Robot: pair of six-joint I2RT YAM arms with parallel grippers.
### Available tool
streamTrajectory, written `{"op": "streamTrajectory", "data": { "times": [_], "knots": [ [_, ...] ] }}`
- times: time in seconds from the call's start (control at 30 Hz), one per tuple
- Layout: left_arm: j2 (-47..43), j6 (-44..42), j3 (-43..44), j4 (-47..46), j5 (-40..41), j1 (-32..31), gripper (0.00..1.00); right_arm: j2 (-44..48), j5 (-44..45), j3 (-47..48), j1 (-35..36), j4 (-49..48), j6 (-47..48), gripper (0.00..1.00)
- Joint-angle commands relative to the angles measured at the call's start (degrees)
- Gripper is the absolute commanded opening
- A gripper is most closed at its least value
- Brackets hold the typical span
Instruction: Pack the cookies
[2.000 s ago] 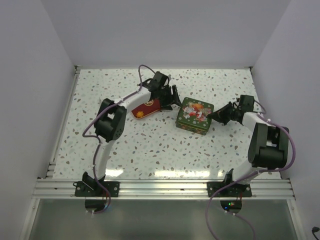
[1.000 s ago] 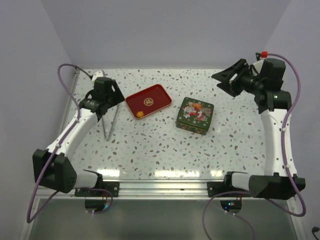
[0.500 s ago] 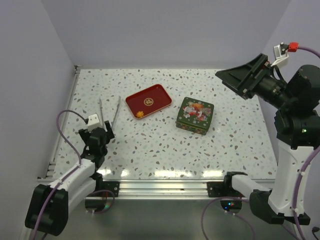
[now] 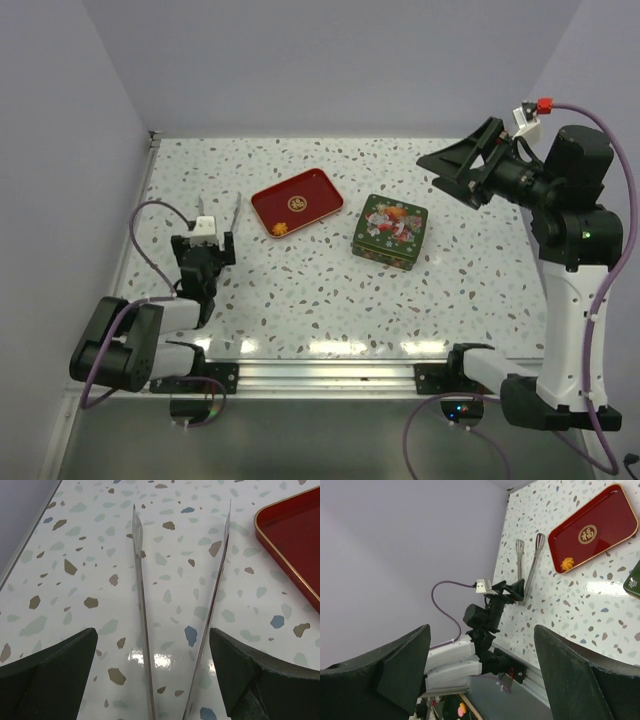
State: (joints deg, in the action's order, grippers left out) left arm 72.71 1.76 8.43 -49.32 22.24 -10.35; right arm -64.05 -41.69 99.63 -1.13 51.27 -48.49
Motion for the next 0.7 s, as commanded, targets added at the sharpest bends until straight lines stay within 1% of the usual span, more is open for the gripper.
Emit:
{"op": "streamTrajectory", "data": {
  "times": [0.0, 0.1, 0.13, 0.17, 0.2, 0.23, 0.27, 0.3, 0.37, 0.43, 0.47, 0.57, 0.67],
  "knots": [
    [4.3, -4.1, 5.0, -11.5, -4.2, 1.7, 1.0, 1.2, -0.8, -0.7, 0.2, 0.9, 1.5, 0.88],
    [8.8, -4.0, 6.1, -16.0, -5.4, 3.4, 1.0, 1.0, -0.4, -1.0, 0.2, 1.6, 2.3, 0.88],
    [12.2, -3.5, 5.6, -18.4, -7.6, 4.1, 1.0, 1.0, -0.2, -1.1, 0.2, 2.0, 2.8, 0.88],
    [13.0, -3.4, 3.9, -23.4, -9.9, 6.7, 1.0, 1.0, -0.2, -1.2, 0.2, 2.3, 3.0, 0.88],
    [12.0, -2.1, 3.4, -22.0, -13.1, 8.0, 1.0, 1.1, -0.1, -1.3, 0.2, 3.1, 3.5, 0.88],
    [12.6, -2.2, 2.4, -23.8, -13.5, 8.2, 1.0, 1.2, 0.3, -1.4, 0.2, 3.6, 4.0, 0.88],
    [13.6, -2.2, -0.1, -30.7, -14.4, 8.2, 1.0, 1.2, 0.6, -1.5, 0.2, 3.9, 4.3, 0.88],
    [14.2, -2.5, -0.4, -32.3, -15.2, 8.2, 1.0, 1.4, 0.7, -1.6, 0.2, 4.4, 4.5, 0.88],
    [13.2, -2.2, 1.6, -26.7, -14.3, 8.2, 1.0, 1.6, 0.9, -2.6, 0.2, 4.4, 4.6, 0.89],
    [14.0, -2.6, 1.1, -29.5, -13.5, 7.8, 1.0, 2.0, 1.0, -3.5, 0.2, 4.1, 4.8, 0.89],
    [13.5, -2.3, 1.3, -27.3, -13.5, 7.8, 1.0, 2.1, 1.1, -3.7, 0.2, 4.4, 5.2, 0.89],
    [14.0, -2.4, 1.0, -29.1, -13.5, 7.8, 1.0, 2.4, 2.3, -3.7, 0.2, 5.0, 6.5, 0.89],
    [13.6, -2.3, 1.2, -28.0, -13.6, 7.8, 1.0, 3.1, 4.2, -4.6, 0.2, 5.9, 8.1, 0.89]
  ]
}}
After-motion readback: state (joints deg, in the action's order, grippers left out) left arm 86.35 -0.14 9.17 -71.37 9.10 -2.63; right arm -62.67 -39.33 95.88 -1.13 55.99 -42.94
